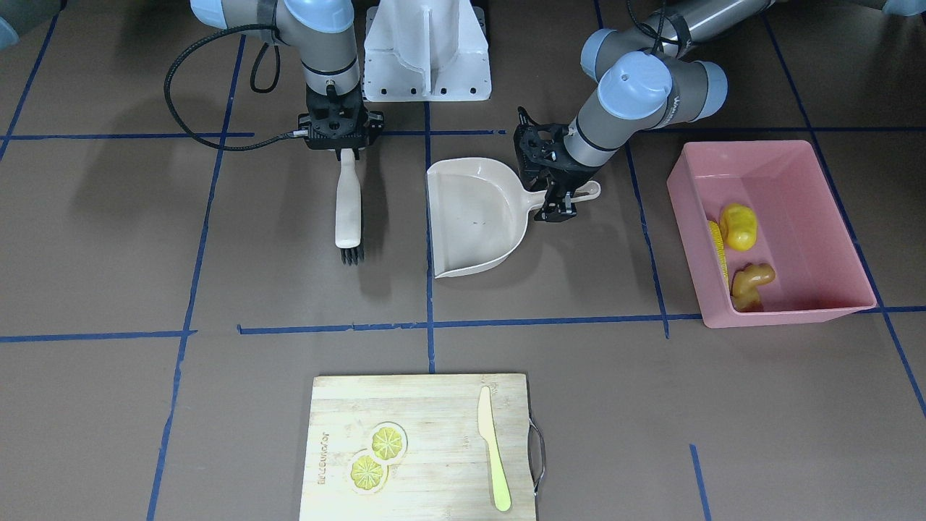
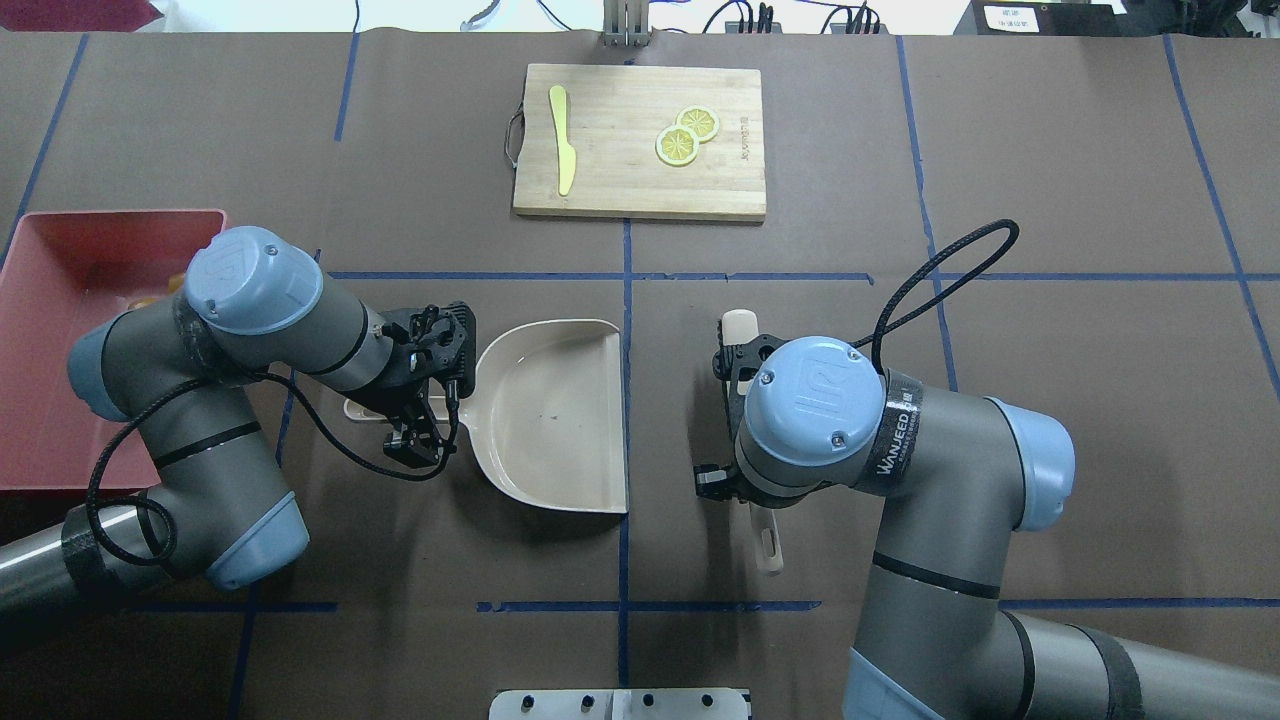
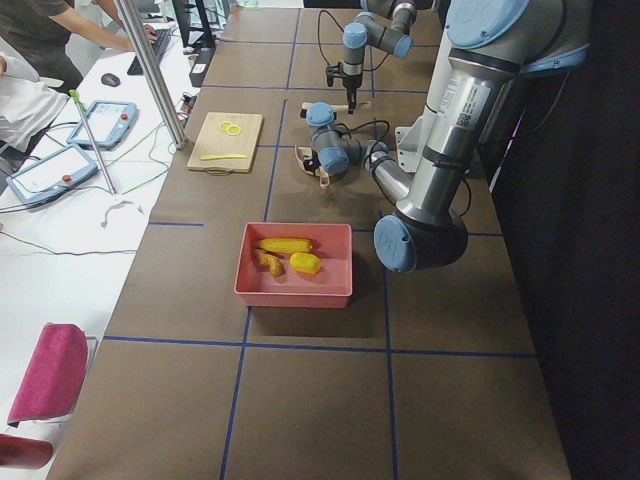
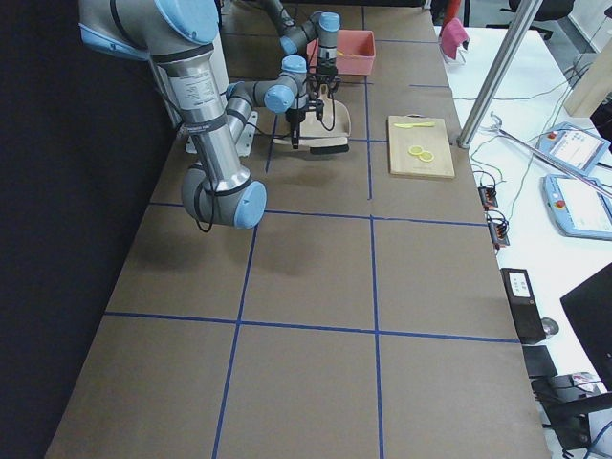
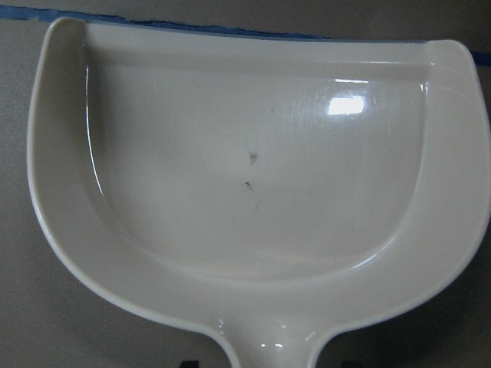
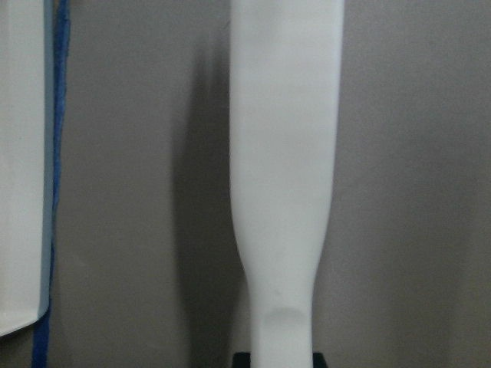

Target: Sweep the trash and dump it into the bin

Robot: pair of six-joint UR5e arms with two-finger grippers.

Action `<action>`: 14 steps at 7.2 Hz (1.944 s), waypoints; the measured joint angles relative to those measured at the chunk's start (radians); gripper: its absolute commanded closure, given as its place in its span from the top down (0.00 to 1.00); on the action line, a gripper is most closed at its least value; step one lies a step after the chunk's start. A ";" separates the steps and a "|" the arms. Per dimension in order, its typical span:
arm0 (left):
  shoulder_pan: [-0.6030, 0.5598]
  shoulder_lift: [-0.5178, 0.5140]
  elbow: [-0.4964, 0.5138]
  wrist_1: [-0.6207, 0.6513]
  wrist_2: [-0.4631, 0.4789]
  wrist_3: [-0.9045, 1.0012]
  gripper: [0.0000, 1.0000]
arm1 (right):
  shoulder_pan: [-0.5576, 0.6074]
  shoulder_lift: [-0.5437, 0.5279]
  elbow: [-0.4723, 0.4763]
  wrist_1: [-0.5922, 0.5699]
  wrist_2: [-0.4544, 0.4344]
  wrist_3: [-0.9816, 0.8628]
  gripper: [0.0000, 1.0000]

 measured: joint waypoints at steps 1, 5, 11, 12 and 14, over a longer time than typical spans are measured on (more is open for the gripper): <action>-0.003 0.002 -0.006 0.005 -0.002 -0.012 1.00 | 0.000 0.000 0.000 0.000 0.000 0.000 0.00; -0.057 0.008 -0.173 0.254 -0.001 -0.045 1.00 | 0.000 0.000 0.000 0.000 0.000 -0.001 0.00; -0.397 0.171 -0.197 0.323 -0.004 -0.378 1.00 | 0.009 0.000 0.000 0.000 0.000 -0.002 0.00; -0.489 0.227 -0.180 0.323 -0.013 -0.379 1.00 | 0.010 0.000 -0.001 0.000 0.000 -0.002 0.00; -0.673 0.307 -0.091 0.323 -0.119 -0.375 1.00 | 0.011 -0.001 -0.001 0.000 0.000 -0.003 0.00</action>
